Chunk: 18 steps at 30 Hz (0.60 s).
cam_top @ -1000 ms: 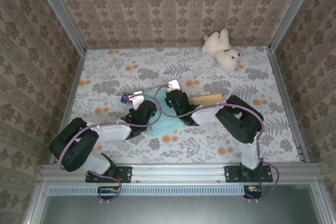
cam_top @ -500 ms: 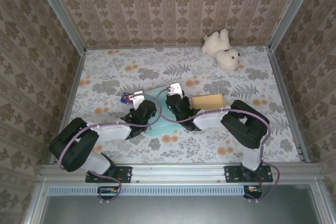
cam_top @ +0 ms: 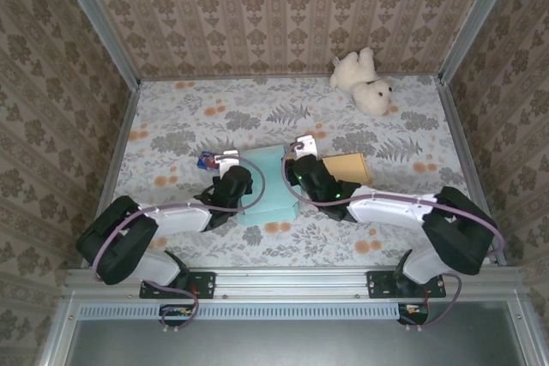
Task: Fold the paper box
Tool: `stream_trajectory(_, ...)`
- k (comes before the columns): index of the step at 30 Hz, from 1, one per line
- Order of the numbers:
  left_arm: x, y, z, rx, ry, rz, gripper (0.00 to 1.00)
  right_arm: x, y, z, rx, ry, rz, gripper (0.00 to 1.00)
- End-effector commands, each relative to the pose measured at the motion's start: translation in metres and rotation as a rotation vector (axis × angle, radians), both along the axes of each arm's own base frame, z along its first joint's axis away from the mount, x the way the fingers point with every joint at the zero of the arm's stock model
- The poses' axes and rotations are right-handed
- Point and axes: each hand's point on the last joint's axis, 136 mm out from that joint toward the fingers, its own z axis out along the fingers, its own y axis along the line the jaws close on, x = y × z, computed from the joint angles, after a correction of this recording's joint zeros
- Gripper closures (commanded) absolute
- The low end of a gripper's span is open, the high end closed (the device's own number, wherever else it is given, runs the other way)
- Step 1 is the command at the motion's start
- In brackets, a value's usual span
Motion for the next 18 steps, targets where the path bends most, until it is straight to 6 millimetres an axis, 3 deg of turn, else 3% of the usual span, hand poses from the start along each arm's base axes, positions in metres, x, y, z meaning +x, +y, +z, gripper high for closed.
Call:
stream_trajectory(1, 0.002, -0.012, 0.017, 0.000, -0.080, -0.098, 1.00, -0.006, -0.020, 0.001, -0.051, 0.046, -0.035, 0.50)
stream_trajectory(5, -0.001, -0.021, 0.018, 0.015, -0.123, -0.168, 1.00, 0.002, -0.024, 0.005, -0.038, 0.062, -0.024, 0.49)
stream_trajectory(11, -0.002, -0.043, 0.015, 0.090, -0.176, -0.268, 1.00, 0.019, -0.005, 0.002, -0.010, 0.092, 0.040, 0.49)
stream_trajectory(18, 0.002, -0.047, 0.005, 0.154, -0.187, -0.281, 1.00, 0.039, 0.006, -0.032, -0.062, 0.116, 0.061, 0.49)
